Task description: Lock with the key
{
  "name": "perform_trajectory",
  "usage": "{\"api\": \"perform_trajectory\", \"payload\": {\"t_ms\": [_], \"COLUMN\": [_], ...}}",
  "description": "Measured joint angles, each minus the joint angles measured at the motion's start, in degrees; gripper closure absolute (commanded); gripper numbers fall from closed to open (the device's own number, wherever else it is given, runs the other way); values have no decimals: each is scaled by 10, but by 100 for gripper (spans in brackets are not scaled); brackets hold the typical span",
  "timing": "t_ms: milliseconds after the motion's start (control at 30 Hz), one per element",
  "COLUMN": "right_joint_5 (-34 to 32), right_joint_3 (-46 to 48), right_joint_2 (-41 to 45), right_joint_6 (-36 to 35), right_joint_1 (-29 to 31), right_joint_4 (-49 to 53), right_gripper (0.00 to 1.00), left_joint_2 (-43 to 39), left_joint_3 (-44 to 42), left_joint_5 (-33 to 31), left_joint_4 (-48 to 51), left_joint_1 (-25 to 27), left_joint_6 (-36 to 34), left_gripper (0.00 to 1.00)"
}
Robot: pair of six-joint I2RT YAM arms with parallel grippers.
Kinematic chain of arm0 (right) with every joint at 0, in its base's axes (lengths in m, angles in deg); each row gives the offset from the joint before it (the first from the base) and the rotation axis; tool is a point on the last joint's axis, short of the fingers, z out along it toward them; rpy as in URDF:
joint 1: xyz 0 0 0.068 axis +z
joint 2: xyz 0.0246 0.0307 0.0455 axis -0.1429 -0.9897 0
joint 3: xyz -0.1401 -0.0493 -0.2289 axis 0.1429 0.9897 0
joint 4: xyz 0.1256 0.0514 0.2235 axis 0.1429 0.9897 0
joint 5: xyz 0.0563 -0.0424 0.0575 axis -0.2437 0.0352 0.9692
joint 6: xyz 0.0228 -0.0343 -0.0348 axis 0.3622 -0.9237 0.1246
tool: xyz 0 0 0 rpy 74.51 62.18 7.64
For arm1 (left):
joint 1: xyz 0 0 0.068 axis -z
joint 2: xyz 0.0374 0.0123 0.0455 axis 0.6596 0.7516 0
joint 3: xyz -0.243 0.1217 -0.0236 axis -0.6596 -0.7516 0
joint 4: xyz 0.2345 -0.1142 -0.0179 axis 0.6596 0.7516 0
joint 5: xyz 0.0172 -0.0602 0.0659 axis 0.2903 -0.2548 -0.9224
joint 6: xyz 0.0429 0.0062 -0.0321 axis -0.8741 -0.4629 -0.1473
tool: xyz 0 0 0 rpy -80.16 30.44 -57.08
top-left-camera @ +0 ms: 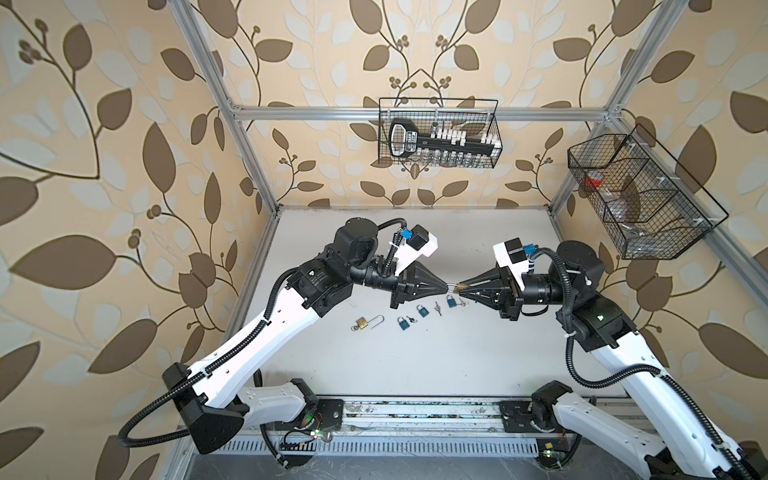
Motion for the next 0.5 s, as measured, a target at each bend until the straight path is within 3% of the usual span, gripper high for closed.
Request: {"api": "perform_trajectory", "payload": {"t_ms": [67,133,500], "right_joint_5": [-7,-17,-33], "right_joint_3": [0,0,0], "right_joint_2": [3,3,2], "right_joint_6": [-7,-15,-35], "right_joint_1": [1,7,12], "right_joint_4": [3,3,17], "right_gripper": [100,100,100], "left_joint_2": [-10,-12,-12], "left_joint_3": [-6,-6,-6], "left_joint_5": [-27,-40,-58], "left_joint_4": [-2,-10,-16], "left_joint_1": [7,20,34], "left_joint_6": [-3,-9,-17], "left_gripper": [77,66,62]}}
